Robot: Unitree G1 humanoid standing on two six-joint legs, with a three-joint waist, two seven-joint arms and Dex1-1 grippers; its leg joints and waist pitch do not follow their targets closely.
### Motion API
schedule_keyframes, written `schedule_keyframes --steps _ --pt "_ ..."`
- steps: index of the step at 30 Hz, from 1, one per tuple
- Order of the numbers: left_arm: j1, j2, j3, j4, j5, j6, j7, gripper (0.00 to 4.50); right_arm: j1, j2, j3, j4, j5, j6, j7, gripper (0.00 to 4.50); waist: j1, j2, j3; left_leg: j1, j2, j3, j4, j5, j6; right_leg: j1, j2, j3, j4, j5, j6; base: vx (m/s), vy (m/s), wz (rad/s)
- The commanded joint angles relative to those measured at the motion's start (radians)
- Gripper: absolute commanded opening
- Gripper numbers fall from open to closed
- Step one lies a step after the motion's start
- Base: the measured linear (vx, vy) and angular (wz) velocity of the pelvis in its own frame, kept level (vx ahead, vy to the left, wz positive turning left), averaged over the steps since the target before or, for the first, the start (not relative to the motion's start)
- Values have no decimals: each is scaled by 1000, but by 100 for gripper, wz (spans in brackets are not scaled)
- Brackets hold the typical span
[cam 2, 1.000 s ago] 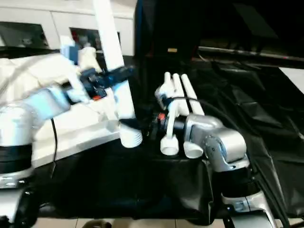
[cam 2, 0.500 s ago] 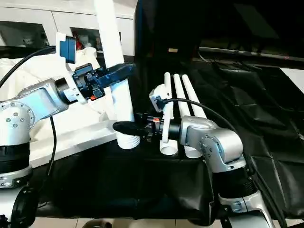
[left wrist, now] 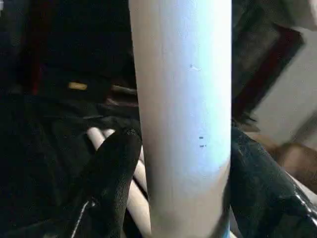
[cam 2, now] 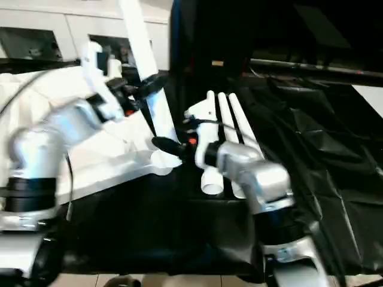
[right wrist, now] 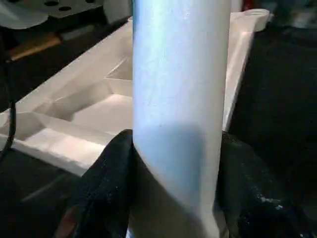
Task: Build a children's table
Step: Insert table leg to table base
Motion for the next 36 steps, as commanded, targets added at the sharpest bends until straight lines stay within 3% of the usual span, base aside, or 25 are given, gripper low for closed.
schedule_keyframes --steps 1,4,5,7,9,11,17,18,19,21,22,23,26,28,29,31,35,36 --pt "18 -11 6 15 26 -6 51 282 -37 12 4 -22 -22 -47 -26 195 0 2 -70 25 47 -19 -69 -98 -56 49 -81 48 -66 101 -155 0 0 0" --pt "20 -17 6 11 29 -7 60 265 -42 19 10 -13 -31 -54 -36 195 -1 6 -69 26 47 -18 -69 -101 -50 46 -81 47 -67 95 -154 0 0 0" --pt "19 -28 13 -1 27 -3 72 255 -53 31 15 6 -48 -65 -52 195 -2 -3 -68 27 49 -17 -70 -111 -51 46 -81 48 -68 74 -154 0 0 0" --pt "18 -36 15 -6 30 -4 80 249 -60 40 14 19 -61 -75 -60 195 -2 3 -65 27 50 -18 -72 -129 -58 42 -83 48 -71 34 -154 0 0 0" --pt "17 -40 18 -9 31 -5 85 246 -64 46 13 27 -67 -80 -66 195 -2 0 -64 28 50 -18 -74 -139 -62 42 -83 49 -73 17 -148 0 0 0" --pt "12 -49 34 -17 26 -3 108 210 -77 60 7 49 -80 -92 -87 195 -1 0 -64 31 51 -18 -74 -137 -66 41 -83 49 -72 27 -141 0 0 0" --pt "1 -29 35 -22 -7 2 57 190 -92 69 4 59 -97 -141 -82 195 -2 -4 -65 28 48 -17 -72 -108 -60 43 -81 49 -68 75 -138 0 0 0" --pt "1 -22 27 -27 -12 5 31 190 -92 71 -1 54 -85 -142 -66 195 -3 -4 -65 28 48 -17 -71 -107 -59 43 -81 49 -67 77 -136 0 0 0" --pt "2 -17 22 -32 -15 8 14 190 -90 74 -4 51 -76 -141 -56 230 -2 -4 -65 28 48 -17 -72 -111 -58 42 -81 49 -68 73 -135 0 0 0" --pt "4 -4 8 -41 -22 17 -18 189 -88 73 -9 46 -66 -138 -44 251 -3 -14 -64 28 49 -16 -73 -111 -53 44 -82 49 -69 58 -134 0 0 0" --pt "5 7 -4 -48 -28 25 -45 189 -87 73 -17 45 -49 -127 -29 265 -1 -8 -64 29 49 -16 -73 -116 -53 42 -83 49 -67 47 -135 0 0 0" --pt "8 30 -24 -63 -43 43 -97 189 -86 64 -27 38 -31 -113 -5 274 -1 -14 -63 31 50 -15 -73 -121 -52 40 -83 49 -68 33 -135 0 0 0" --pt "10 61 -47 -79 -64 55 -168 188 -86 45 -36 28 -7 -94 34 307 -2 -13 -62 32 51 -15 -74 -106 -57 38 -80 48 -64 58 -140 0 0 0" --pt "10 74 -55 -82 -68 53 -197 188 -86 31 -38 21 1 -89 54 317 -1 -15 -63 31 49 -14 -72 -98 -55 41 -80 48 -63 73 -143 0 0 0" --pt "6 106 -76 -85 -71 49 -266 188 -85 -9 -50 -5 64 -38 141 326 0 -18 -62 31 47 -13 -72 -100 -48 44 -79 48 -65 75 -144 0 0 0" --pt "-1 121 -83 -89 -83 63 -302 188 -72 -65 -45 -45 119 18 235 330 1 -14 -62 29 48 -14 -71 -94 -42 44 -79 49 -63 79 -139 0 0 0" --pt "-14 131 -82 -93 -112 76 -357 188 -49 -139 -25 -88 162 68 336 332 5 -18 -63 28 48 -13 -68 -90 -33 48 -81 48 -64 88 -156 0 0 0" --pt "-15 133 -83 -95 -116 77 -366 188 -46 -146 -22 -92 164 71 345 332 6 -11 -63 28 48 -14 -68 -90 -35 47 -82 48 -63 86 -161 0 0 0"
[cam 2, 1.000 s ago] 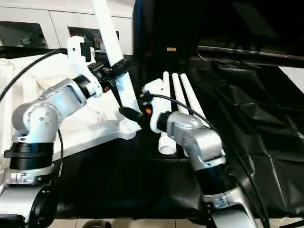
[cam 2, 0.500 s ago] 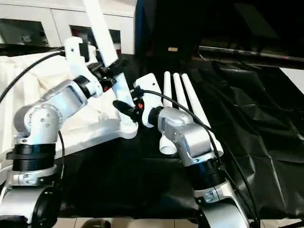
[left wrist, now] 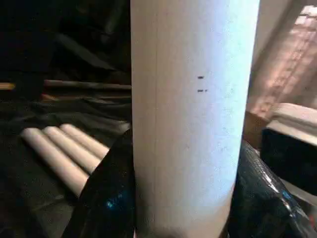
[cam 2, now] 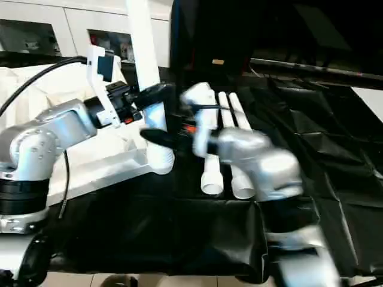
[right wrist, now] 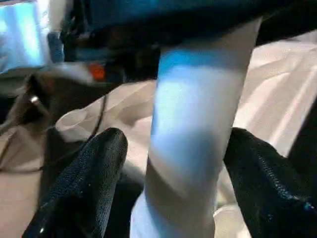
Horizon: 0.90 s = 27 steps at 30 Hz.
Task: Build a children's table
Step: Insert table leg to table base
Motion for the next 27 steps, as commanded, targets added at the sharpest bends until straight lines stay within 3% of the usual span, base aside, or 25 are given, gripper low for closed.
schedule_keyframes --steps 1,6,14,18,20,23,24,27 --pt "-30 9 -15 -39 -31 10 -45 188 15 -21 18 -29 26 24 51 332 1 14 -72 29 48 -14 -66 -94 -36 47 -82 48 -65 82 -169 0 0 0" --pt "-25 29 -37 -59 -42 11 -113 188 19 -38 11 -40 63 57 78 332 -2 19 -73 31 49 -15 -66 -118 -41 47 -81 46 -66 60 -199 0 0 0" --pt "-20 40 -60 -82 -38 11 -142 188 28 -40 14 -43 70 69 89 332 2 18 -74 32 51 -16 -67 -118 -49 47 -82 45 -64 56 -199 0 0 0" --pt "-14 53 -82 -92 -22 5 -166 188 25 -33 20 -38 71 70 84 332 1 12 -74 32 49 -14 -66 -109 -45 46 -81 45 -64 59 -200 0 0 0" --pt "-15 54 -84 -89 -18 1 -172 188 24 -33 27 -37 69 70 85 332 2 22 -74 31 49 -16 -66 -108 -49 46 -82 45 -62 58 -199 0 0 0" --pt "-17 51 -89 -85 -14 -4 -173 188 26 -34 36 -33 62 70 85 332 1 16 -75 31 49 -15 -66 -112 -51 48 -81 45 -63 64 -199 0 0 0" --pt "-18 49 -90 -84 -13 -6 -173 188 27 -34 37 -33 60 71 84 303 1 17 -75 31 49 -15 -66 -113 -52 47 -81 45 -63 62 -199 0 0 0" --pt "-19 48 -91 -83 -15 -12 -172 188 31 -37 40 -37 57 72 82 291 1 18 -75 32 49 -15 -66 -111 -53 47 -80 45 -62 65 -198 0 0 0"
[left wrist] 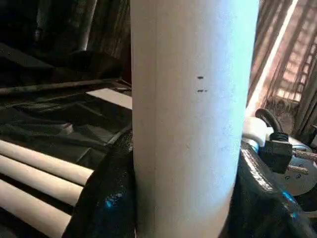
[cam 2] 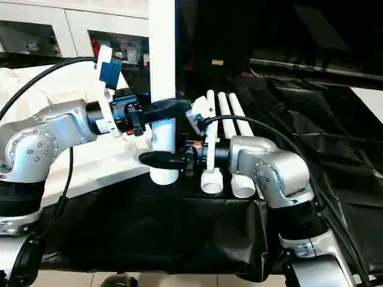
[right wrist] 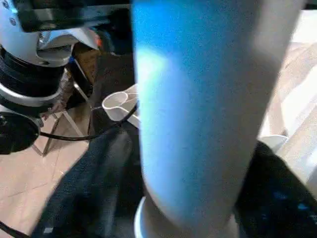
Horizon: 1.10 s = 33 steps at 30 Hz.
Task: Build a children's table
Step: Insert table leg to table base
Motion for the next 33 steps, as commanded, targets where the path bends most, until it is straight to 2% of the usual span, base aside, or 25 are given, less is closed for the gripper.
schedule_keyframes --steps 1,2,4,10,21,22,23,25,29,31,33 --pt "-16 -3 -10 -15 9 -10 -3 188 10 -8 3 -8 -2 8 7 277 0 15 -74 30 48 -15 -66 -114 -55 47 -81 45 -64 60 -195 0 0 0" --pt "-15 -2 -9 -17 10 -9 -4 188 11 -9 3 -10 0 9 6 254 1 14 -74 30 48 -15 -66 -113 -53 47 -82 45 -64 56 -194 0 0 0" --pt "-16 -2 -8 -16 11 -10 -5 188 10 -9 4 -8 0 8 7 250 1 14 -74 30 48 -15 -66 -116 -53 47 -82 46 -65 48 -194 0 0 0" --pt "-11 -1 -6 -20 7 -11 -6 188 8 -7 7 4 -1 5 9 196 0 15 -76 30 48 -15 -64 -107 -52 47 -81 45 -63 72 -198 0 0 0" --pt "2 -25 9 -29 10 -21 31 188 13 7 1 17 2 -2 -1 191 1 15 -76 30 49 -15 -64 -111 -51 48 -82 45 -63 66 -201 0 0 0" --pt "4 -29 17 -35 1 -16 39 223 15 11 -2 17 4 -3 -5 191 2 20 -76 30 49 -16 -64 -110 -52 47 -82 45 -61 69 -202 0 0 0" --pt "4 -29 17 -35 1 -16 39 258 15 11 -2 17 4 -3 -5 191 1 19 -77 29 49 -16 -64 -110 -52 48 -82 44 -62 74 -203 0 0 0" --pt "6 -52 58 -34 -47 21 73 258 18 19 -9 17 8 -7 -12 191 1 18 -76 30 49 -15 -64 -122 -57 47 -82 44 -61 73 -210 0 0 0" --pt "24 -91 96 -21 -27 -70 109 298 14 41 -30 22 15 -26 -26 190 3 15 -75 29 49 -16 -65 -134 -51 49 -85 45 -68 47 -207 0 0 0" --pt "24 -98 102 -18 -19 -91 118 300 12 44 -36 26 17 -30 -29 190 3 17 -75 28 50 -18 -67 -137 -54 49 -84 44 -68 36 -198 0 0 0" --pt "24 -133 151 -7 -46 -123 148 300 3 60 -67 36 27 -45 -43 190 2 16 -75 30 51 -17 -67 -145 -58 46 -85 45 -69 26 -192 0 0 0"
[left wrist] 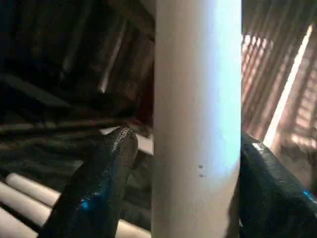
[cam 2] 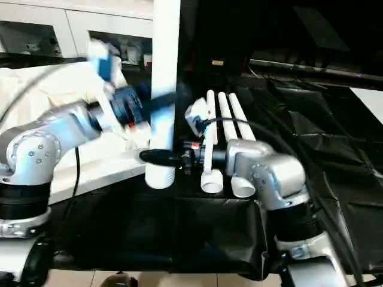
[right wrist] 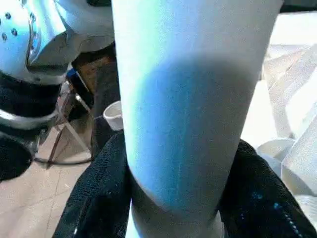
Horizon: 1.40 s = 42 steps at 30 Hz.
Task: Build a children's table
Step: Insert table leg to table base
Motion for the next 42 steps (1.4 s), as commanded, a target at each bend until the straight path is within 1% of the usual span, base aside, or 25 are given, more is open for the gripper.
schedule_keyframes --steps 1,10,13,15,17,19,21,22,23,24,25,28,29,31,32,33,34,35,36,37,38,39,40,41,42 --pt "8 -31 62 -2 -45 -26 31 300 -16 7 -63 4 30 -26 -20 190 1 15 -74 29 51 -17 -67 -147 -62 46 -85 45 -69 20 -195 0 0 0" --pt "44 -85 155 -26 -147 -48 87 300 -48 58 -183 26 86 -71 -78 190 4 11 -75 29 50 -16 -67 -145 -49 43 -84 44 -70 -10 -184 0 0 0" --pt "90 4 85 -14 34 -42 127 300 -50 45 -182 61 4 -126 -137 190 -2 16 -72 31 50 -18 -73 -151 -64 39 -78 45 -73 -30 -137 0 0 0" --pt "123 70 1 25 271 -188 205 300 -49 47 -182 109 -83 -185 -234 190 -2 22 -72 32 52 -21 -75 -158 -76 37 -80 46 -79 -42 -115 0 0 0" --pt "163 94 -9 77 407 -263 327 300 -13 25 -125 166 -294 -350 -399 190 -4 38 -73 35 53 -25 -76 -186 -124 32 -82 45 -82 -72 -73 0 0 0" --pt "208 98 -7 72 456 -338 355 300 12 35 -135 205 -345 -335 -527 190 -7 40 -76 38 50 -25 -75 -195 -140 35 -81 45 -80 -56 -80 0 0 0" --pt "258 86 1 62 506 -393 426 300 64 44 -133 187 -406 -405 -610 190 -10 61 -79 35 46 -25 -71 -196 -140 34 -74 44 -71 14 -113 0 0 0" --pt "286 85 -5 59 540 -409 466 300 93 47 -127 169 -431 -446 -624 190 -10 61 -79 35 46 -25 -71 -196 -140 34 -74 44 -71 14 -113 0 0 0" --pt "308 84 -10 57 565 -431 488 300 114 50 -127 157 -445 -474 -634 190 -13 46 -79 30 47 -24 -72 -205 -117 42 -75 44 -71 53 -119 0 0 0" --pt "340 82 -20 58 607 -473 515 300 140 57 -129 144 -464 -515 -648 190 -11 59 -80 29 46 -25 -70 -205 -109 41 -75 44 -71 54 -121 0 0 0" --pt "369 74 -21 53 619 -480 532 300 161 71 -144 130 -446 -513 -643 190 -15 50 -78 25 44 -21 -68 -203 -85 43 -78 48 -76 46 -121 0 0 0" --pt "422 48 -16 46 648 -513 571 300 198 99 -168 105 -422 -528 -638 190 -7 43 -77 2 35 -10 -51 -161 40 59 -125 75 -95 7 -137 0 0 0" --pt "440 33 -11 40 659 -528 588 300 205 106 -172 106 -423 -544 -648 190 6 21 -77 -9 38 -19 -11 -139 115 69 -190 110 -129 -117 -139 0 0 0" --pt "453 22 -7 34 667 -535 603 300 209 108 -170 109 -423 -548 -662 190 28 24 -68 -35 53 -49 54 -130 134 72 -274 161 -159 -283 -135 -13 49 -3" --pt "462 14 -5 30 670 -536 614 300 210 105 -167 121 -426 -553 -668 190 32 36 -67 -46 61 -71 66 -134 125 73 -285 165 -164 -343 -151 -26 97 -6" --pt "468 11 -4 28 671 -537 619 300 211 104 -166 130 -429 -558 -670 190 32 42 -69 -42 59 -73 53 -120 128 68 -262 148 -160 -347 -162 -18 172 -12" --pt "475 5 -5 25 675 -545 630 300 214 103 -162 138 -437 -567 -669 190 20 37 -67 -29 47 -56 2 -105 165 57 -190 101 -143 -328 -160 -17 220 -3" --pt "482 0 -4 20 677 -547 638 300 216 102 -159 142 -442 -572 -664 190 1 57 -77 24 37 -30 -43 -100 225 26 -108 51 -106 -274 -141 -17 220 -3" --pt "487 -5 -5 18 682 -549 643 300 219 105 -160 141 -445 -575 -658 190 -22 56 -81 54 30 -27 -57 -77 272 4 -61 21 -76 -222 -125 -29 242 7" --pt "491 -7 -6 17 688 -552 645 300 220 108 -161 139 -447 -576 -653 190 -58 85 -82 89 29 -28 -84 -67 340 -47 14 -48 21 -171 -73 -40 246 9" --pt "495 -11 -6 15 692 -554 648 300 220 108 -160 139 -447 -575 -645 190 -74 76 -77 73 46 -33 -113 -78 367 -57 15 -75 106 -153 11 -40 246 9" --pt "500 -12 -10 12 698 -556 648 300 219 108 -159 139 -446 -575 -640 190 -71 73 -76 67 57 -32 -114 -84 367 -60 5 -79 116 -141 40 -60 202 8" --pt "504 -14 -13 10 702 -558 647 300 218 107 -158 141 -446 -576 -638 190 -76 50 -69 60 76 -25 -124 -125 349 -59 -18 -76 112 -114 59 -96 150 1" --pt "507 -15 -15 9 706 -559 648 300 218 106 -158 144 -444 -579 -636 190 -77 22 -67 53 68 -1 -138 -242 253 -39 -48 -51 63 -103 47 -96 150 1" --pt "509 -16 -17 7 708 -559 648 300 216 107 -159 148 -441 -581 -635 190 -77 22 -67 53 68 -1 -138 -242 253 -39 -48 -51 63 -103 47 -118 120 1"
